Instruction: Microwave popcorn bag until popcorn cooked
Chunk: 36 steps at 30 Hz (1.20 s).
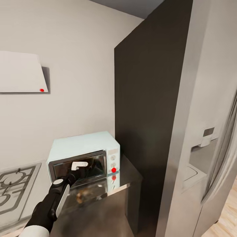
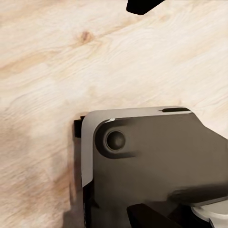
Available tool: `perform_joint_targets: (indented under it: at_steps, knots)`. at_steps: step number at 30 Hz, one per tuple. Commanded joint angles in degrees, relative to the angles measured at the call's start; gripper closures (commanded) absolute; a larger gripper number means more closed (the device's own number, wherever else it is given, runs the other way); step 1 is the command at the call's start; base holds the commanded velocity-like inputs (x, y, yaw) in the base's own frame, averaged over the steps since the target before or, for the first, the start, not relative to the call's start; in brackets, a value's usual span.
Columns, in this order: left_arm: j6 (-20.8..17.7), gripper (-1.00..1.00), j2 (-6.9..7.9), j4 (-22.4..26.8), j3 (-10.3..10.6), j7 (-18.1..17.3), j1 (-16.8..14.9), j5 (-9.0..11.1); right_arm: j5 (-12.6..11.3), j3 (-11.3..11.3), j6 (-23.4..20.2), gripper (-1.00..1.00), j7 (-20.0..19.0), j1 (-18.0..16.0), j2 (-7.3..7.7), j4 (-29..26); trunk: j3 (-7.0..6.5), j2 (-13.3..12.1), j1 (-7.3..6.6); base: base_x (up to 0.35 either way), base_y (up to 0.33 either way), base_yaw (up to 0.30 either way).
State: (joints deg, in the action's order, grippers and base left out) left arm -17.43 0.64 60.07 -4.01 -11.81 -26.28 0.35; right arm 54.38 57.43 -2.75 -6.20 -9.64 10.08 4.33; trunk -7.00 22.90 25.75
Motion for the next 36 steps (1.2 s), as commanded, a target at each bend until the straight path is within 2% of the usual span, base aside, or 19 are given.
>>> perform_joint_targets:
  at_steps: [1,13,31,36]
  knots:
    - [-0.3,-1.00,-0.03,0.1,-0.1,-0.3,0.0,0.1,0.5,0.5,-0.2,-1.00,-0.1,0.0,0.04,0.1,0.02,0.0,0.04,0.193,0.000,0.000]
    - [-0.3,-1.00,-0.02,0.0,-0.1,-0.3,0.0,0.1,0.4,0.5,-0.2,-1.00,-0.1,0.0,0.03,0.1,0.02,0.0,0.04,0.032,0.000,0.000]
    - [-0.2,-1.00,-0.01,0.0,-0.1,-0.3,0.0,0.1,0.4,0.5,-0.2,-1.00,0.0,0.0,0.05,0.1,0.02,0.0,0.04,-0.321,0.000,0.001]
    - [-0.2,-1.00,-0.02,0.0,-0.1,-0.3,0.0,0.1,0.4,0.5,-0.2,-1.00,0.0,0.0,0.03,0.1,0.02,0.0,0.04,-0.340,0.000,0.162]
